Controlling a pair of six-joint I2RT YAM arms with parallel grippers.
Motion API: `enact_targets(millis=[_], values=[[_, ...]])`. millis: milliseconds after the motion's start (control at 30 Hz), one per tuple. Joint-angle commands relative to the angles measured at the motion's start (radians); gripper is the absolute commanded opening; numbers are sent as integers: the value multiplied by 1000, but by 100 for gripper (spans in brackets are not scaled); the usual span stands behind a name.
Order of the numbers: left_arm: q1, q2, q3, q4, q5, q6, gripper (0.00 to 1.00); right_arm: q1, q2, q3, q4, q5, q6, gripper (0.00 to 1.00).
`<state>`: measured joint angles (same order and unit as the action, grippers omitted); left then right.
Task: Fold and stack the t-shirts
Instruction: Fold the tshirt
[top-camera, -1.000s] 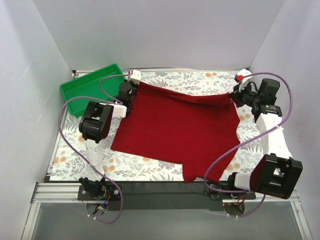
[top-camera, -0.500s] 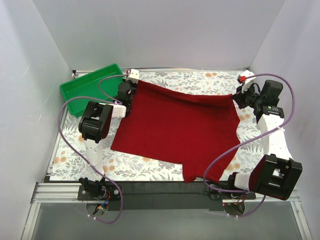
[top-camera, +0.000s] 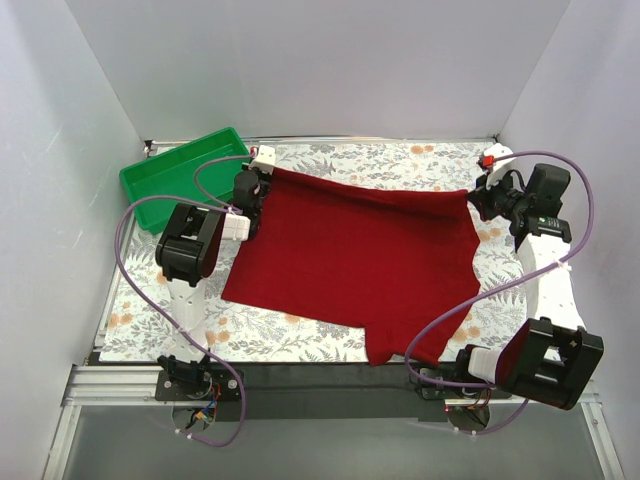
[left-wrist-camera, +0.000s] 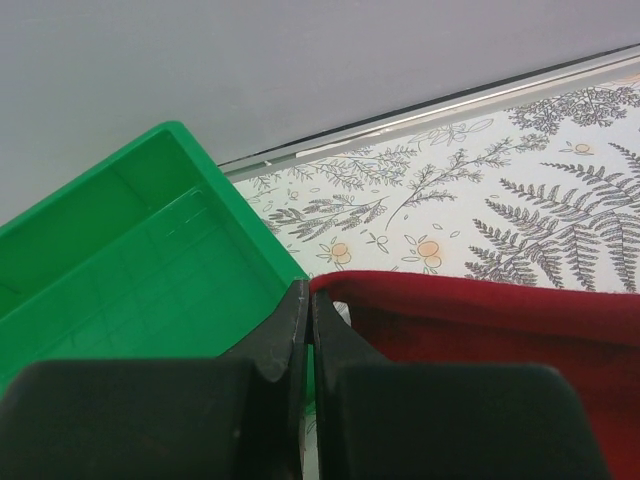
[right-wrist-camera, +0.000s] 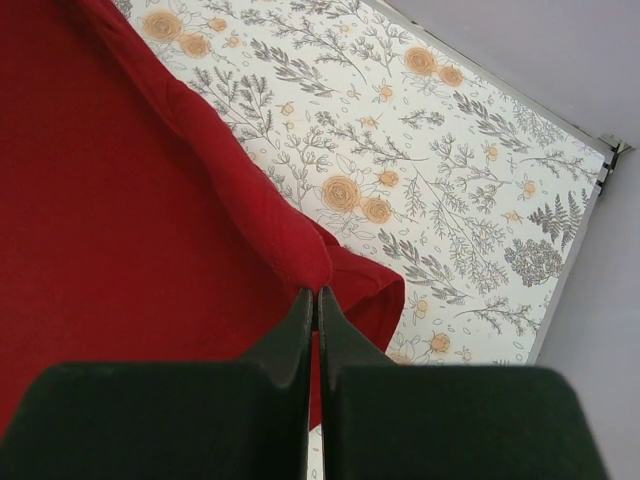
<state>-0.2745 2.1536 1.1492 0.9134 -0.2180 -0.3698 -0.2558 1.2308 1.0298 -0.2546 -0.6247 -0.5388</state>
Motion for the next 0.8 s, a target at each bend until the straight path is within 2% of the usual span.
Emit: enact_targets(millis=[0, 767], values=[[11, -97, -17, 33, -18, 15, 0, -7, -37, -17, -15, -12, -23, 1], [11, -143, -149, 85, -38, -1, 0, -8, -62, -114, -25, 49, -85, 1]])
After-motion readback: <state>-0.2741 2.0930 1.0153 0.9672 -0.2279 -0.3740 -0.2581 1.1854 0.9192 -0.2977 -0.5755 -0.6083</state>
